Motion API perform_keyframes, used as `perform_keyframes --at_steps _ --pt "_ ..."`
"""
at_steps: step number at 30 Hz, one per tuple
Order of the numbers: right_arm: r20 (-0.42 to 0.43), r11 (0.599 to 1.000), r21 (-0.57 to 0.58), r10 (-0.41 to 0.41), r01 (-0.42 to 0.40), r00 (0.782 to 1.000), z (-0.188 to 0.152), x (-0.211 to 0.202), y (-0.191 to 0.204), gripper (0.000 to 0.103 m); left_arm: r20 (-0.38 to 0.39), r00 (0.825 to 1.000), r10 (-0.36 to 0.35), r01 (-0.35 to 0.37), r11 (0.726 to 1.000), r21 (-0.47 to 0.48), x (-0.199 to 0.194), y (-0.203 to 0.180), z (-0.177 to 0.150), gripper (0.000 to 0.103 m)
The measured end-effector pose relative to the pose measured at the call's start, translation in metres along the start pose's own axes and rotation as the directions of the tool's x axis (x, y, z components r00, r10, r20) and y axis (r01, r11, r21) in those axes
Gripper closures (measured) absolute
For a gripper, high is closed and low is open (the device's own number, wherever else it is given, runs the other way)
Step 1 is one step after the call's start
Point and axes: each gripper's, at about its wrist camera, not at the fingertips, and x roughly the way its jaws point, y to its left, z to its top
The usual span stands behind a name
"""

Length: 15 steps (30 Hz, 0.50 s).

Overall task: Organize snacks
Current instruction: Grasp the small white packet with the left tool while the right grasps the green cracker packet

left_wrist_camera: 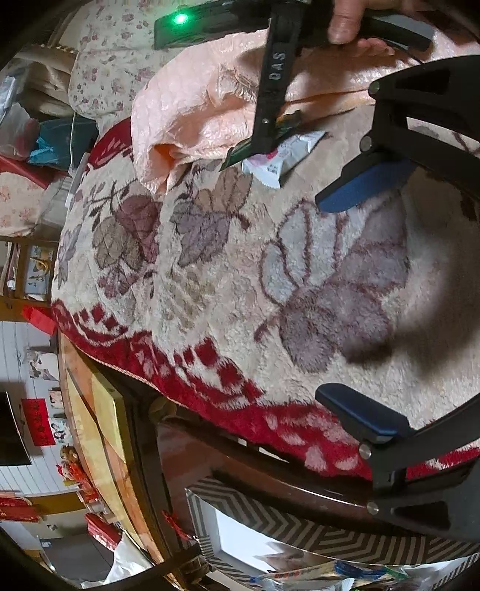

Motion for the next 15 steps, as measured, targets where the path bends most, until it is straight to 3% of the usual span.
perform_keyframes --at_steps 7,15 --pt "0.075 1.0 0.003 -0.019 0.019 0.997 -0.022 -0.044 0.001 0.06 -0.006 0.999 -0.033 0.033 0.999 0.038 0.004 -0.024 0.007 0.008" --pt "0.174 0.997 0.071 0.011 -0.024 0.985 -0.039 -0.086 -0.015 0.06 -0.047 0.996 -0.079 0.084 0.988 0.127 0.032 -0.076 0.024 0.008"
